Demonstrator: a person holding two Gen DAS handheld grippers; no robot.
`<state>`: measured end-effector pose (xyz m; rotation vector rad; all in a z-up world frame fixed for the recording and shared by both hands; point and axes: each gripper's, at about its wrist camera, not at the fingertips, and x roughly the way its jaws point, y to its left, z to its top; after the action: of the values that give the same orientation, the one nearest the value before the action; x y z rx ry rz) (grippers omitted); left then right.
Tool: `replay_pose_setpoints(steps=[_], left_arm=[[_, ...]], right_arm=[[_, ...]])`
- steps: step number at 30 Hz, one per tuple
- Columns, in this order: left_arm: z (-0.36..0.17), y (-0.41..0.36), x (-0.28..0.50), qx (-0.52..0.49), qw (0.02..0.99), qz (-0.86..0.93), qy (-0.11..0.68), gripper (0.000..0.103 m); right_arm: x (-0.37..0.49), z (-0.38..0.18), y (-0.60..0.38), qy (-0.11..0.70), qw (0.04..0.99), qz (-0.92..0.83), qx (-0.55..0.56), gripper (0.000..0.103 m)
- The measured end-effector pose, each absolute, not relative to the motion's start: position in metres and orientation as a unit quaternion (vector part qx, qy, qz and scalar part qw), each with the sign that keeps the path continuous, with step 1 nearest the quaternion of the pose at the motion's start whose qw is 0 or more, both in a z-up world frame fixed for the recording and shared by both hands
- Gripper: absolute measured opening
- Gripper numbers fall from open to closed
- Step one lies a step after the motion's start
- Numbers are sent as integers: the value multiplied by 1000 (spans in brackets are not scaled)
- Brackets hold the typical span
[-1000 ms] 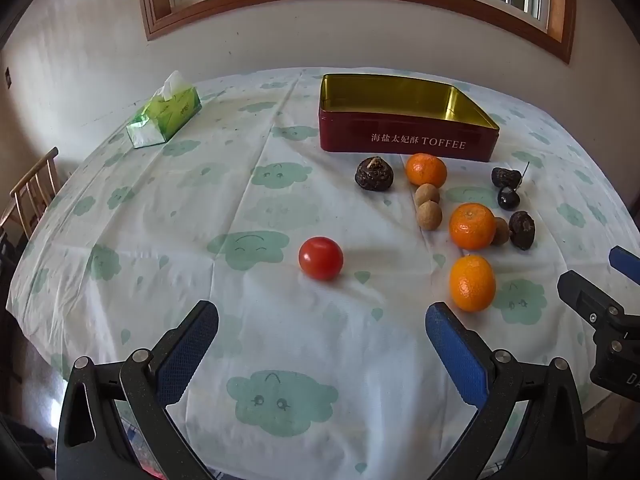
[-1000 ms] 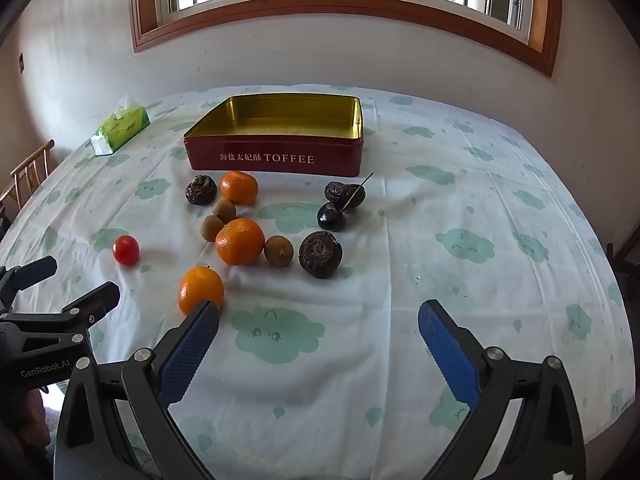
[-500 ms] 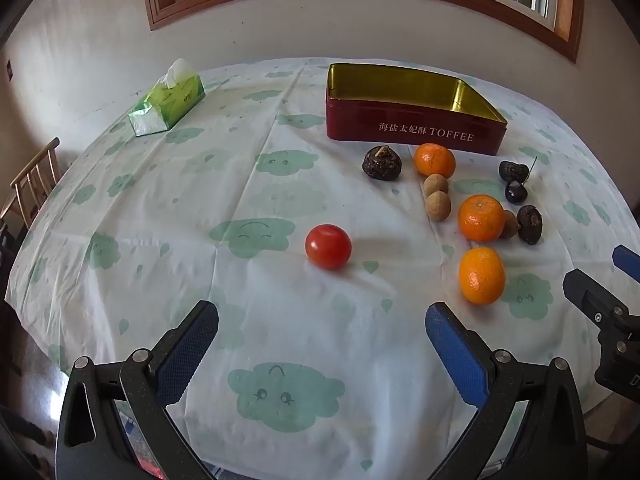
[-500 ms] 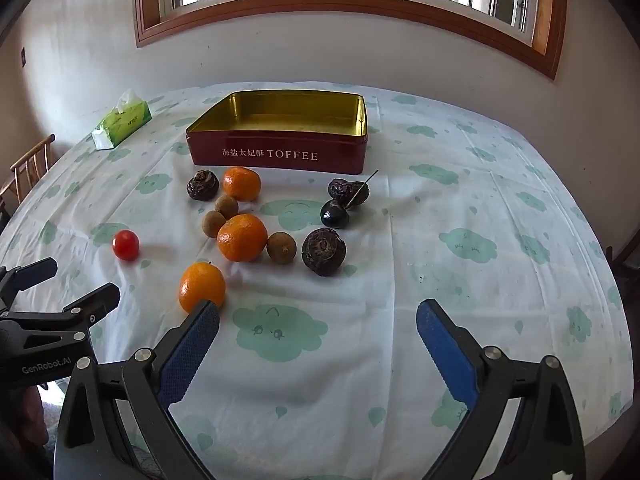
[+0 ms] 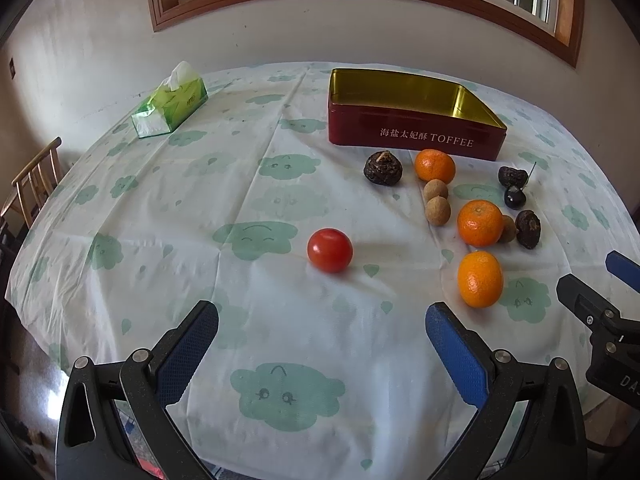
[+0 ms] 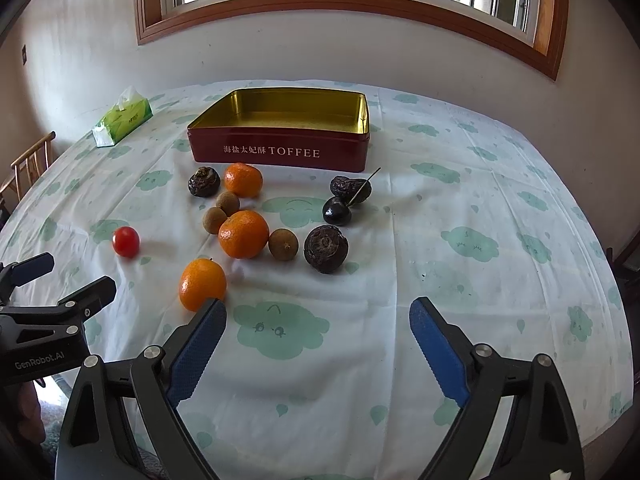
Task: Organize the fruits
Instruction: 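Move both tools toward the fruits in front of the TOFFEE tin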
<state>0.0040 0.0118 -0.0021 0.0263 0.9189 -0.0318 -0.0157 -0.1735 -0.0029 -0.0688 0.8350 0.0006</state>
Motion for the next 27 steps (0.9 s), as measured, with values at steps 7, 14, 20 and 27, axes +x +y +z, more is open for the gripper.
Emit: replay_pose_setpoints(steps=[7, 14, 20, 27], left_arm=[[-4, 11, 3, 12, 897, -15, 442, 103], [-4, 11, 2, 13, 897, -15, 442, 103], [-5, 11, 2, 14, 897, -12, 442, 103], [-9, 14, 1, 12, 896, -11, 444, 103]], right_arm=[[-16, -3, -174, 406, 913, 1, -33, 89], [-16, -3, -173, 406, 913, 1, -34, 89], [-16, -4, -173, 406, 913, 1, -34, 88], [-16, -4, -173, 408, 913, 1, -34, 88]])
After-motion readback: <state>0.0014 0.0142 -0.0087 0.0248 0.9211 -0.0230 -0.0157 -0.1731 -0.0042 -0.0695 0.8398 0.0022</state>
